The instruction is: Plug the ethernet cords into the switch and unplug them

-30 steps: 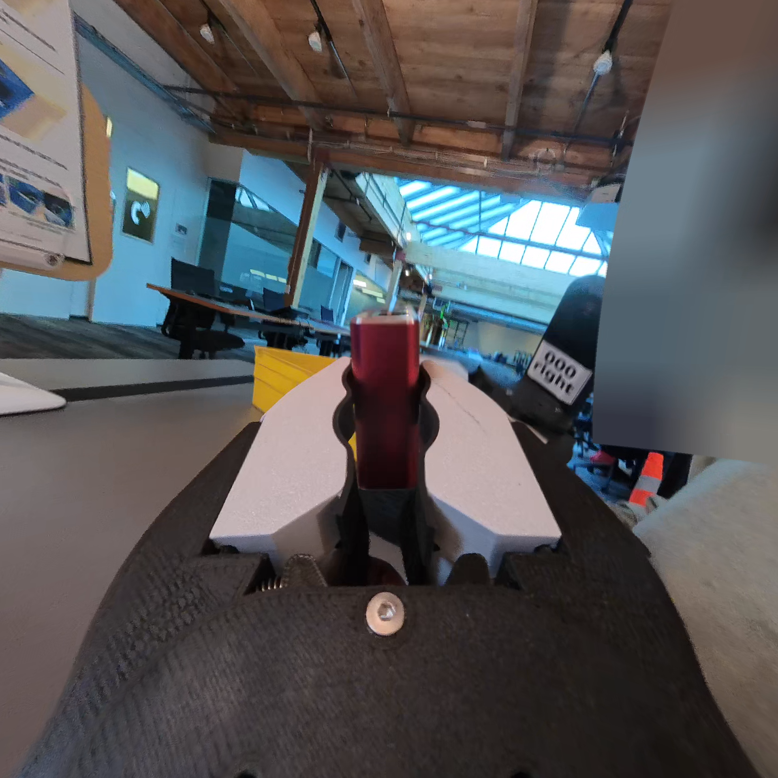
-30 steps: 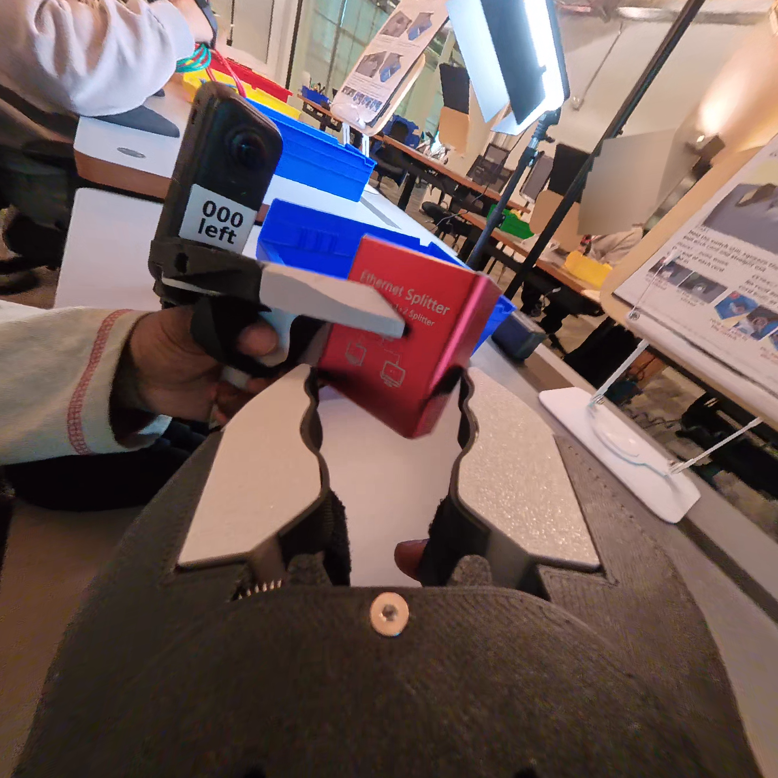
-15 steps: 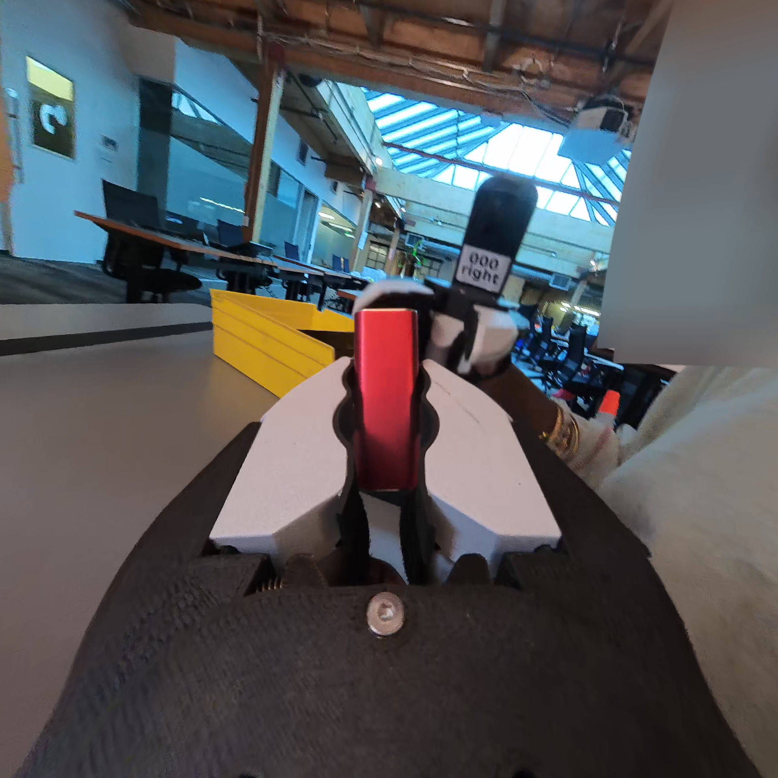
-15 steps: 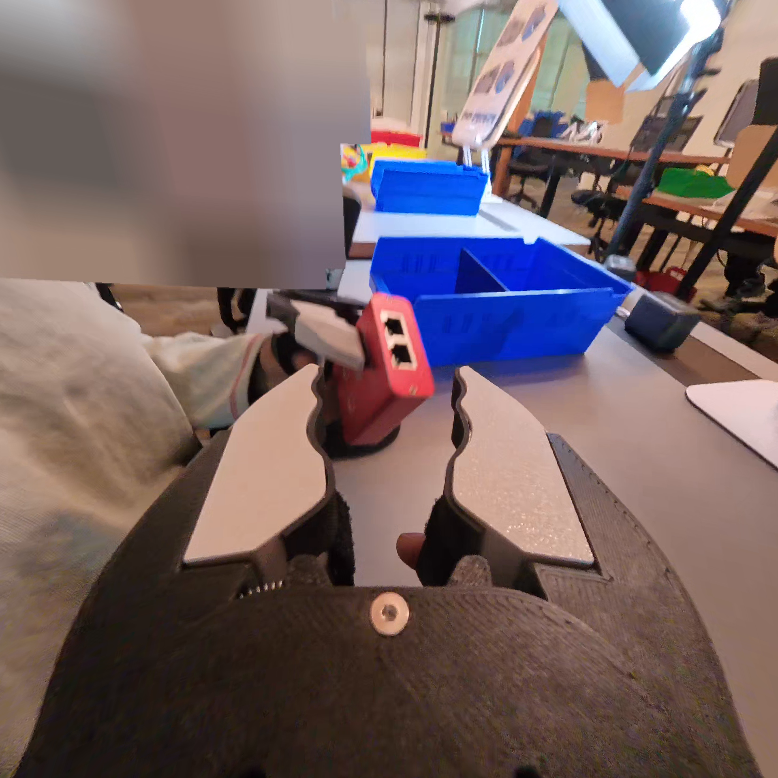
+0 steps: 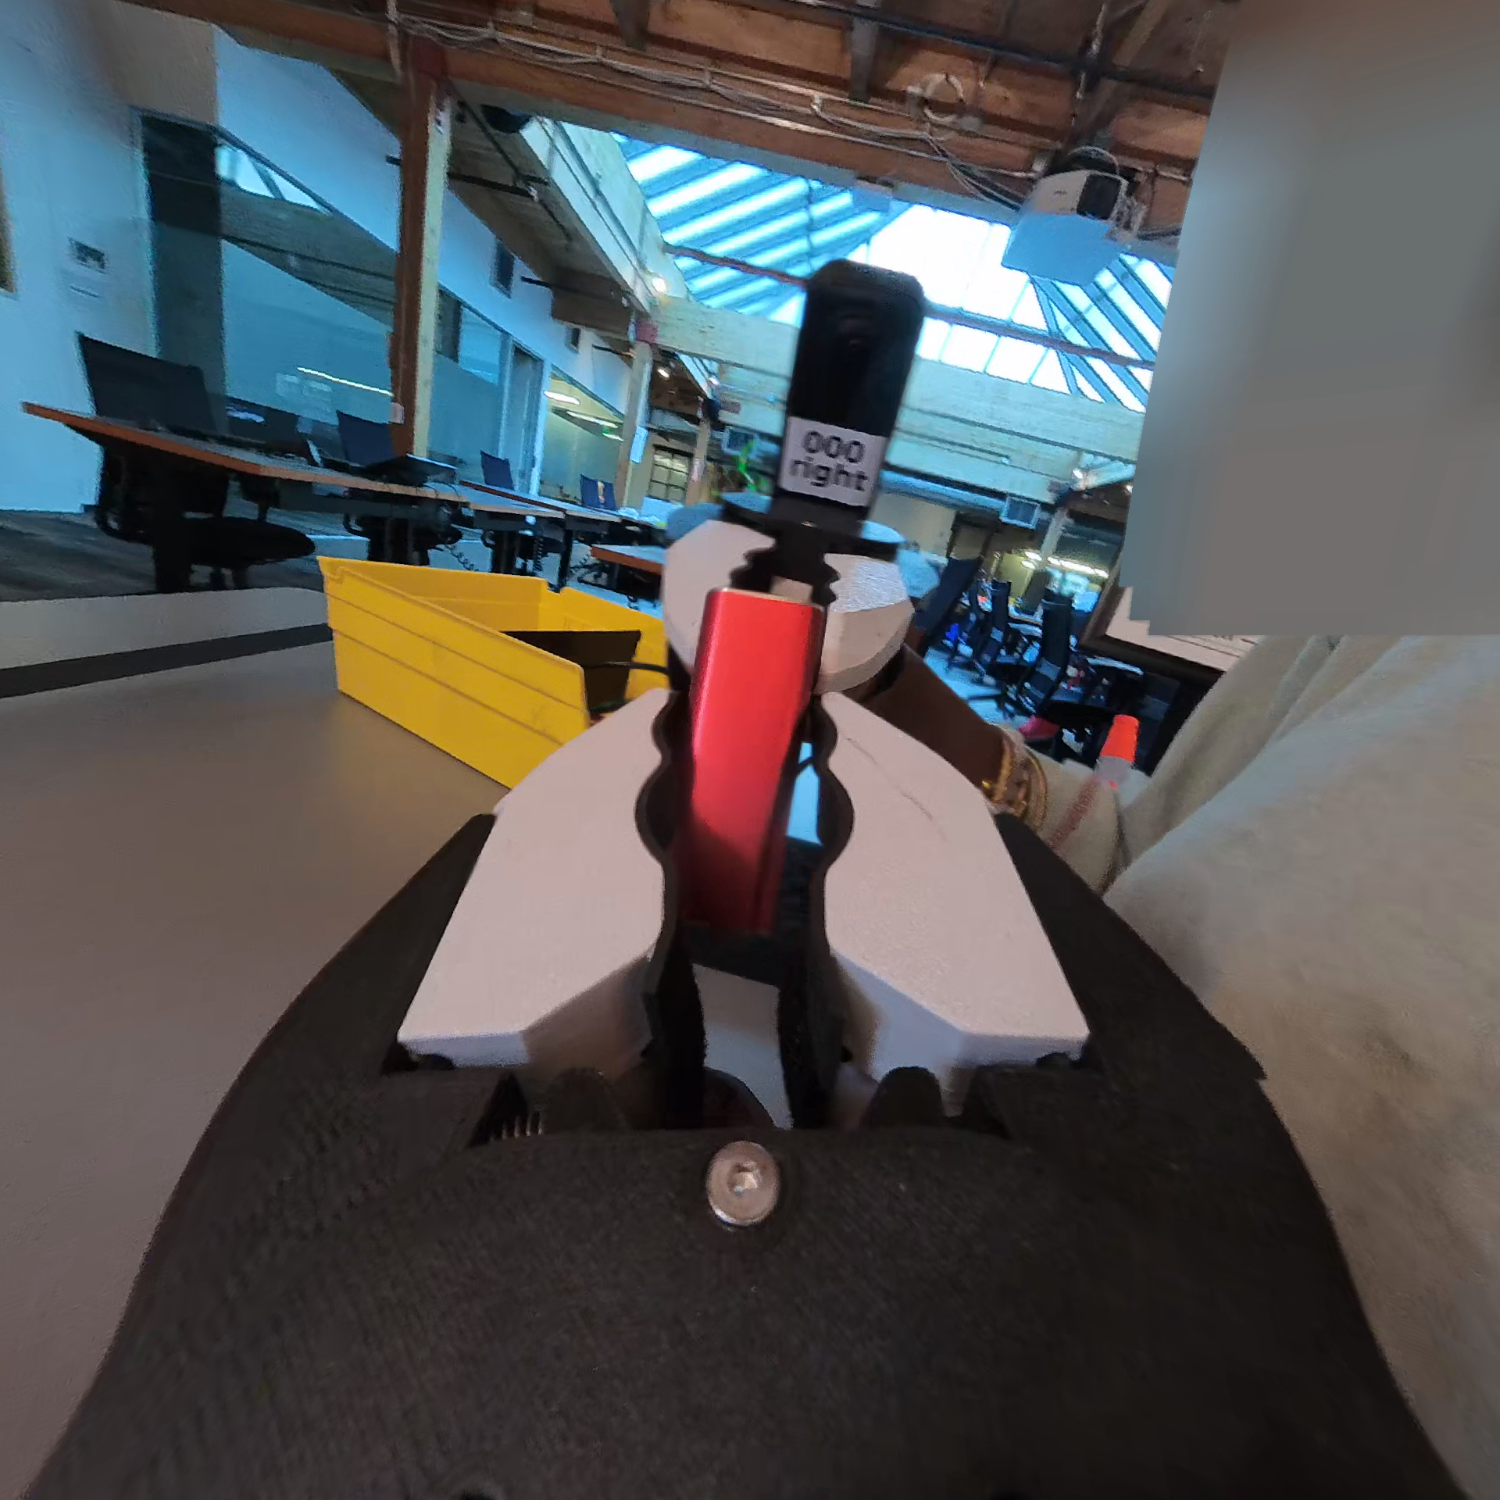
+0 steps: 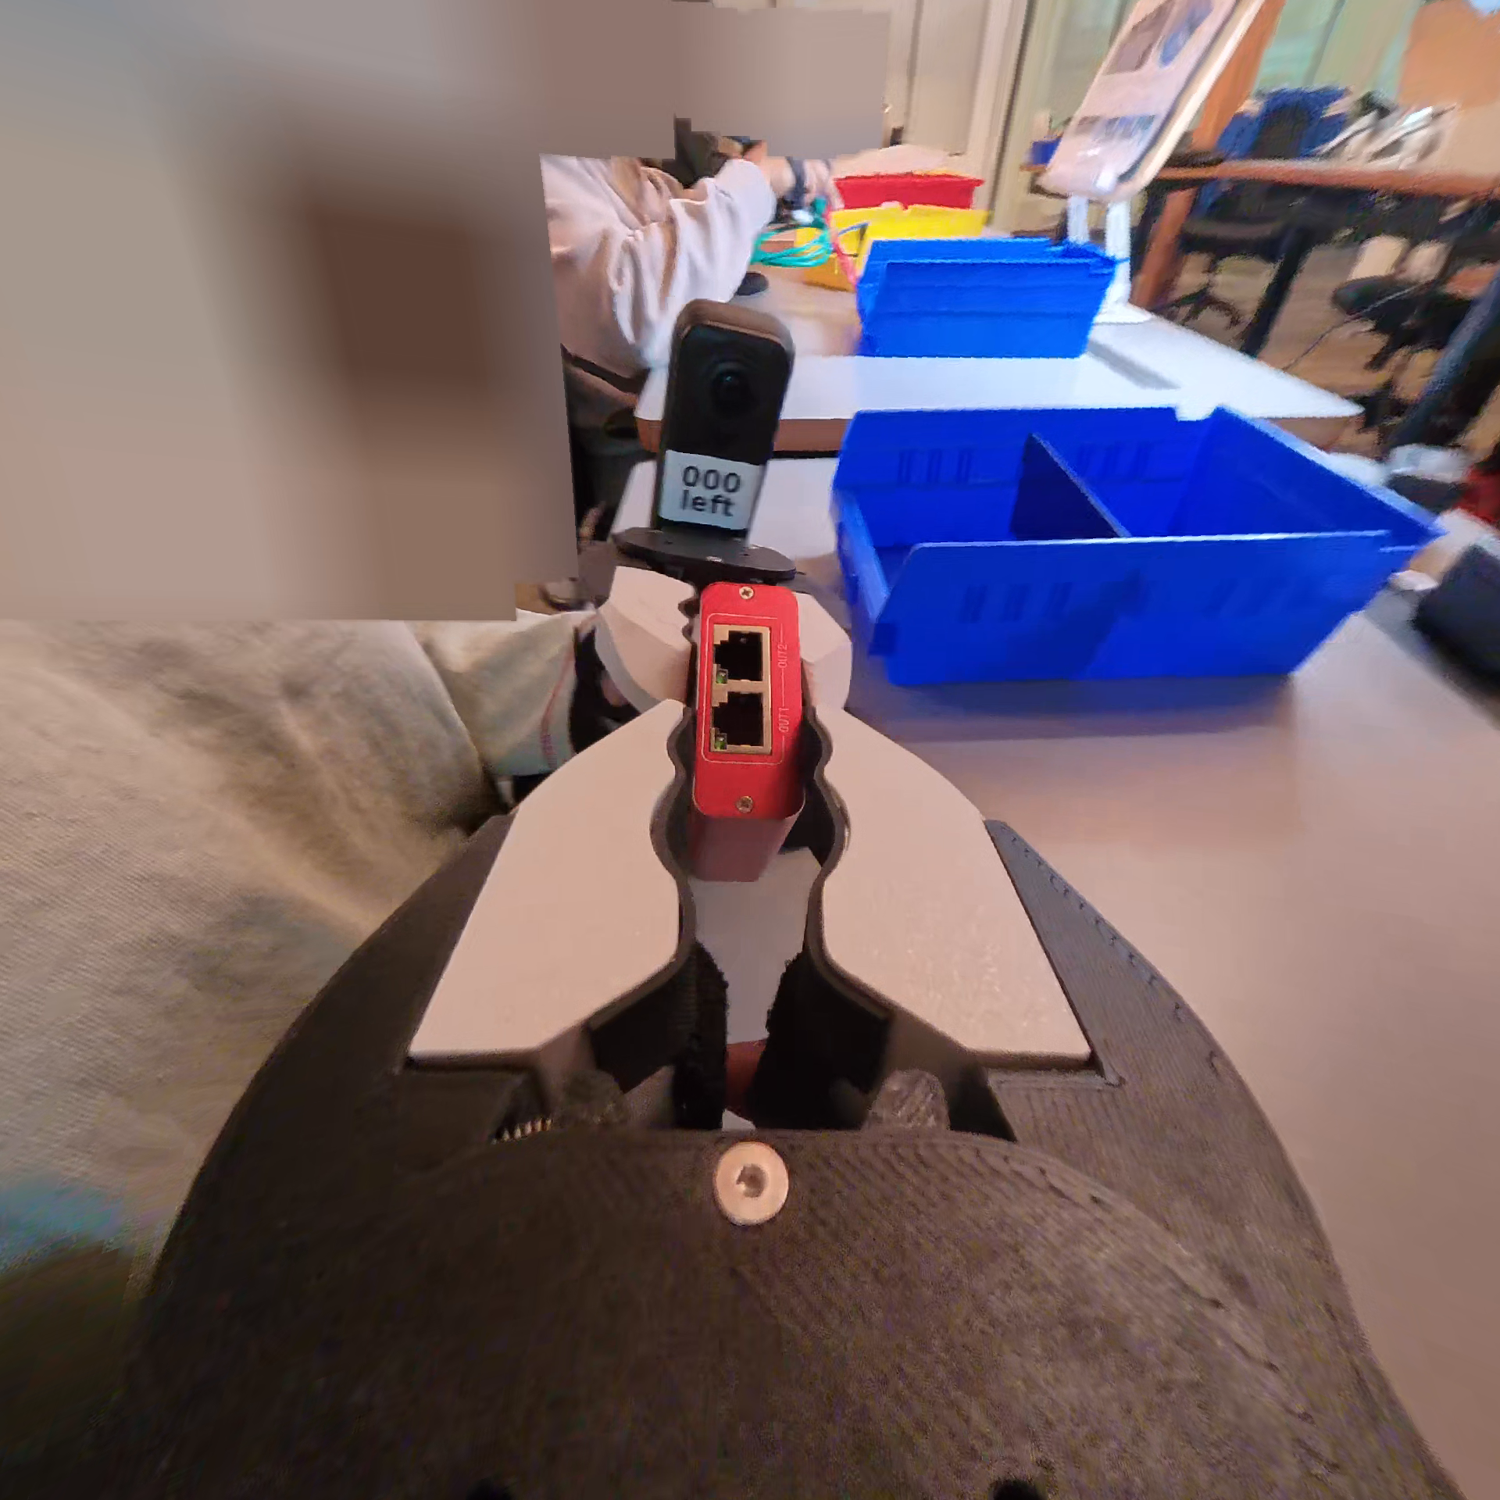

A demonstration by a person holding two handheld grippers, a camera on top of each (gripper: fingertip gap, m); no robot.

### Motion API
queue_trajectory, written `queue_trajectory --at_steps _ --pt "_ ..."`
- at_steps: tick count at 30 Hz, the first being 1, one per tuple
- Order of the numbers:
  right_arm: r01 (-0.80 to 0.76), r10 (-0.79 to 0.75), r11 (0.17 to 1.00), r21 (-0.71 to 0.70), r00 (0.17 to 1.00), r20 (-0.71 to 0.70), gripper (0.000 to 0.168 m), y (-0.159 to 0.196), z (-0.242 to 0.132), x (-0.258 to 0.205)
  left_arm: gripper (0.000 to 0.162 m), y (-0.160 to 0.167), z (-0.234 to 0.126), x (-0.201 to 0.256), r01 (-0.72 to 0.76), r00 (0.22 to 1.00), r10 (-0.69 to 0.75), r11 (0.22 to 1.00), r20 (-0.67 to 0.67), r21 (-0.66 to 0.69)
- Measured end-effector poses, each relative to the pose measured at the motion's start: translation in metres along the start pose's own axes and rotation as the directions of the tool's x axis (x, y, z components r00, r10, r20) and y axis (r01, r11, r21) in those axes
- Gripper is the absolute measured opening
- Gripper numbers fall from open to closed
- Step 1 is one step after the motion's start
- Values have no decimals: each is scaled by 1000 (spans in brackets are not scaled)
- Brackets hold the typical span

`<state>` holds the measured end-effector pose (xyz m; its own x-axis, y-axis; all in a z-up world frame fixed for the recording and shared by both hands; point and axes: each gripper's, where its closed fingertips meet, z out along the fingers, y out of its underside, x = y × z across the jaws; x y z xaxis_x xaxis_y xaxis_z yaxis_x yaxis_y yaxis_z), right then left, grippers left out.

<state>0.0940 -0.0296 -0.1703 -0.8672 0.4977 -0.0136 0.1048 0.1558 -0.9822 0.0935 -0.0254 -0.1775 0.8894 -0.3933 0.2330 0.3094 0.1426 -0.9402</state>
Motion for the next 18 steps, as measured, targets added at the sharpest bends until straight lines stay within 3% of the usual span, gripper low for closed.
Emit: queue_trajectory --at_steps 3,6,11,14,18 --pt "39 -44 999 -36 986 -159 25 -10 -23 18 48 -11 -5 -10 53 998 -56 996 42 73" --pt "32 -63 997 -76 893 -445 25 -26 -84 65 48 -14 -8 -16 82 993 -89 991 72 103" --pt "-132 -60 981 -144 497 -866 25 -12 -236 159 48 -17 -9 -15 66 995 -75 991 71 118" --pt "-318 -10 942 -110 300 -954 25 30 -301 204 47 -16 -8 -15 70 995 -78 991 69 114" --pt "-507 49 860 -48 175 -983 25 92 -337 245 47 -16 -9 -17 51 994 -61 993 89 109"
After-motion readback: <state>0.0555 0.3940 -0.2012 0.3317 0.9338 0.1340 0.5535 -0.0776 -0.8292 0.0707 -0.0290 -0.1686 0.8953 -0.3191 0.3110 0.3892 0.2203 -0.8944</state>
